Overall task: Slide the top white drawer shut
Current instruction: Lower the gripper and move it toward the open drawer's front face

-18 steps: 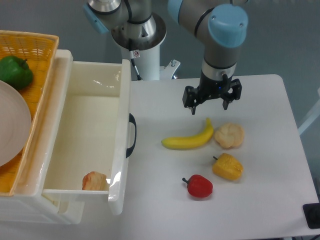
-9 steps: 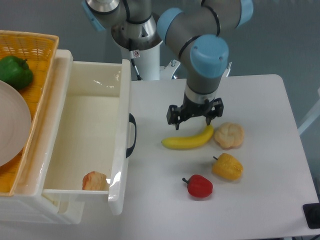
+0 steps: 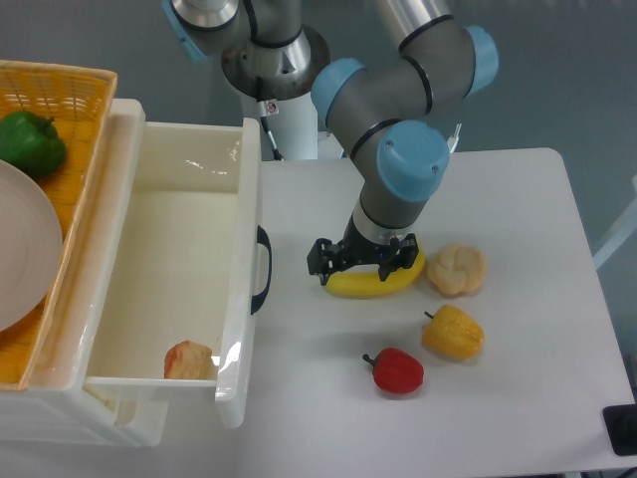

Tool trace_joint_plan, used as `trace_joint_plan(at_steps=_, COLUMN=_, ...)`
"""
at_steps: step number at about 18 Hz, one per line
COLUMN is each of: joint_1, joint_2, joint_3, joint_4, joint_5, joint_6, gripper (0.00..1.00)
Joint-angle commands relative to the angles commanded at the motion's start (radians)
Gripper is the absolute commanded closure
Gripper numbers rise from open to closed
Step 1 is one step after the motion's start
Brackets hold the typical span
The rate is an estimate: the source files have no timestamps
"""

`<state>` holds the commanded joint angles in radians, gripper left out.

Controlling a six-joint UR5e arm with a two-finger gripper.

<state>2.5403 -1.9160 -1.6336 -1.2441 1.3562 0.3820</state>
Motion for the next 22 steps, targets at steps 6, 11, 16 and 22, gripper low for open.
trace_joint_plan(at_steps=6, joint_1=-0.011, joint_2=-0.008, joint_3=-0.009, joint_4=0.000, joint_5=-0.046, joint_6=0.000, gripper=0.00)
trace_joint_plan(at_steps=11, joint_1=-0.029, joint_2=-0.017, joint_3=-0.009, joint_4=0.000, joint_5=-0.055, joint_6=-0.002, gripper=0.00)
trace_joint_plan(at_steps=16, joint_1=-0.043, joint_2=-0.018, joint_3=-0.008, joint_4=0.000, joint_5=-0.055, joint_6=-0.003, gripper=0.00)
trace_joint_plan(at_steps=22, joint_1=-0.057, joint_2=-0.015, joint_3=-0.005, joint_4=0.000, joint_5=-0.057, joint_6=-0.005, gripper=0.00)
